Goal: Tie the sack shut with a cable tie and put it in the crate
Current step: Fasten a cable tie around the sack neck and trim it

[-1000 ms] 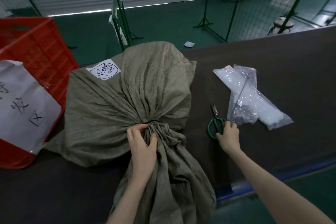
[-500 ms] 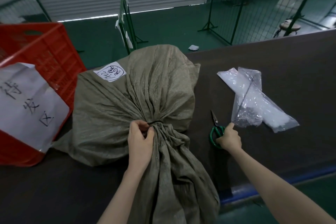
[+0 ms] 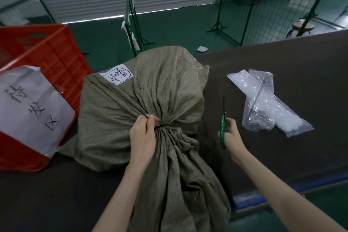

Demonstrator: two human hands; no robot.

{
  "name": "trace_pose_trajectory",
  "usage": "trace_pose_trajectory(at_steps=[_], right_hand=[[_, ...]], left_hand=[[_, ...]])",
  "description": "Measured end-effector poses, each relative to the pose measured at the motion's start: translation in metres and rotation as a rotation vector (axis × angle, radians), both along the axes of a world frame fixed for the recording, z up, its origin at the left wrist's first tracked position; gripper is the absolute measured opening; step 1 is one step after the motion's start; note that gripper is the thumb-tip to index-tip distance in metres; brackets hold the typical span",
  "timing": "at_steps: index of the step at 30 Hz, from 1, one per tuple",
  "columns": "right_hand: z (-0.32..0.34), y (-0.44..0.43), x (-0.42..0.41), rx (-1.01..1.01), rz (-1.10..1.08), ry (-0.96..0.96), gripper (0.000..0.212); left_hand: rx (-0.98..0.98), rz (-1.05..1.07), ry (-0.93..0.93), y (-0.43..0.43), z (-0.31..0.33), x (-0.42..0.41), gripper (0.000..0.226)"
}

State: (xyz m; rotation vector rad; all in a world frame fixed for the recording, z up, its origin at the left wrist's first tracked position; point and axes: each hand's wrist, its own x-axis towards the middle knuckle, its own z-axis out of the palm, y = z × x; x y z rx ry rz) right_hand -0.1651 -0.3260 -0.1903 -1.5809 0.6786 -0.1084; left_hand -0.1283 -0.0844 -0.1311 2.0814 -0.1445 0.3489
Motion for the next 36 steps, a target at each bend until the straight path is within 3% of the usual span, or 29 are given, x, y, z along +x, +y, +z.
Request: trace_pose_trajectory(at_steps=[7,12,14,19,26,36], right_hand=[[0.059,0.039,-0.003,0.337,0.110,-0.296,0.060],[0.090,0.070,-0.013,0.497,0.346,-0.385,0.048],[0.096,0.081,-0.018,0.602,0.460,-0.370,0.040],[0.090,0.101,-0.028,0.780,0.704,-0.272,0.062],[0.076,0.114,-0.040,0.850,0.835,-0.005,0.067],[0.069,0.107,-0.046,0.911,0.943,0.087,0.066]], left_hand=[[-0.184,-0.001,0.071,0.014,0.014,-0.005,0.035],[-0.215,-0.013,0.080,0.021,0.019,-0.019,0.033],[-0.236,-0.002,0.062,0.024,0.021,-0.022,0.034],[-0.196,0.016,-0.031,0.036,0.032,-0.026,0.034],[-0.206,0.068,-0.138,0.054,0.046,-0.025,0.034],[-0.240,0.070,-0.160,0.059,0.047,-0.028,0.033]])
